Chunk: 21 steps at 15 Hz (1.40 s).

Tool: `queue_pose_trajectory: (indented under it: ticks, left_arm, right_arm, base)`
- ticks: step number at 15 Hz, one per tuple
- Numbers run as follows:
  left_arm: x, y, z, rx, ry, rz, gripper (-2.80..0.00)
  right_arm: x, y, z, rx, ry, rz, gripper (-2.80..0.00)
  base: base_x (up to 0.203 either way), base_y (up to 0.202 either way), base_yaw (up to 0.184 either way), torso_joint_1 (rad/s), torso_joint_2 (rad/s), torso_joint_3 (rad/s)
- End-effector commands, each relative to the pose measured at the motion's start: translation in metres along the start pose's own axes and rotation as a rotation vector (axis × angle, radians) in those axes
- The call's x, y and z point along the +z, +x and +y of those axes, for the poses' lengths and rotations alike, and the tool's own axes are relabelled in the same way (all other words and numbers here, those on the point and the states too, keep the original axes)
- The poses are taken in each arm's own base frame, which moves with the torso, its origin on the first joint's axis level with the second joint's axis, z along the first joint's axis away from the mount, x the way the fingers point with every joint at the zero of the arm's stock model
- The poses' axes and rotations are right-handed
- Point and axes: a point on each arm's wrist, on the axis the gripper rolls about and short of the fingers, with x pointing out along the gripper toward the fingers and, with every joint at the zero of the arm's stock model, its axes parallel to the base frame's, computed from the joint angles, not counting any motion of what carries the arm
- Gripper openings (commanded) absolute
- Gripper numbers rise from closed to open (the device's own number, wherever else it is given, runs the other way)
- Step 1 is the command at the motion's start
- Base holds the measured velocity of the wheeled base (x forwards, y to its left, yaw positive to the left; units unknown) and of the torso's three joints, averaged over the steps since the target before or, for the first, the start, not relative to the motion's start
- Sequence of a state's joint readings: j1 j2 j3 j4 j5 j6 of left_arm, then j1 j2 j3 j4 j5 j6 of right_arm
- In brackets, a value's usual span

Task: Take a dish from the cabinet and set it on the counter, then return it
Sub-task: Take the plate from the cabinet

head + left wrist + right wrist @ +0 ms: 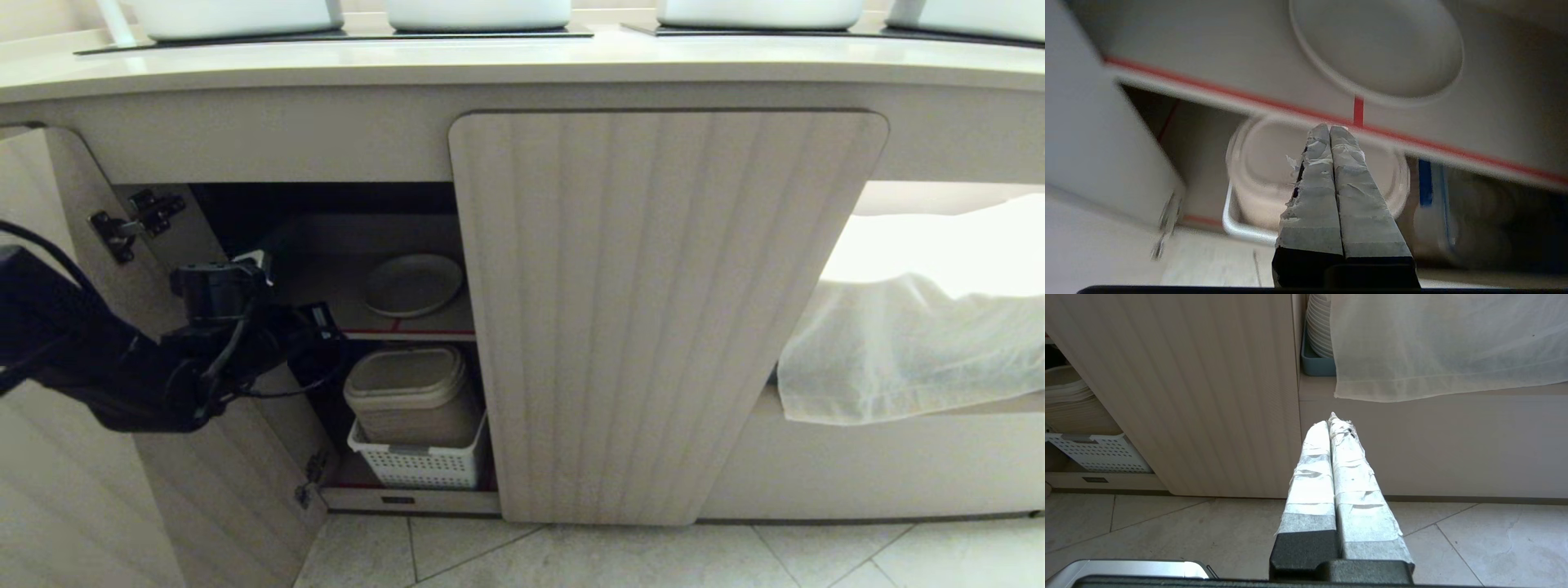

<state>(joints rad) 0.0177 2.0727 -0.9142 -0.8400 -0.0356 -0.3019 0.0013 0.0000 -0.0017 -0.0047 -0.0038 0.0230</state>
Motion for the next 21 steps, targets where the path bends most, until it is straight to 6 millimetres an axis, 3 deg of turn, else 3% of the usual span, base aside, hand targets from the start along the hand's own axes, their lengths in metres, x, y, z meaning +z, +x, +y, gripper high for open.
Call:
queue_pose_trajectory:
  ticks: [1, 5, 9, 21]
  left_arm:
    - [-0.003, 0.021, 0.002, -0.001, -0.001, -0.007, -2.8]
    - [0.009, 0.055, 0.0, -0.017, 0.0, -0.077, -2.8]
    - [0.007, 0.083, 0.004, -0.017, -0.001, -0.098, -2.8]
    - [0.032, 0.128, 0.002, -0.006, -0.002, -0.099, -2.8]
  right_arm:
    - [0.0, 0.0, 0.0, 0.0, 0.0, -0.001, -2.8]
    - [0.0, 0.0, 0.0, -0.001, 0.0, 0.0, -2.8]
    - [0.0, 0.0, 0.0, -0.001, 0.0, 0.0, -2.8]
    - [0.0, 0.0, 0.0, -0.001, 0.0, 0.0, -2.8]
  base:
    - [0.0, 0.0, 0.0, 0.0, 0.0, 0.0]
    - [0.0, 0.0, 0.0, 0.0, 0.0, 0.0]
    - [0.0, 0.0, 0.0, 0.0, 0.0, 0.0]
    - [0.0, 0.0, 0.0, 0.0, 0.0, 0.0]
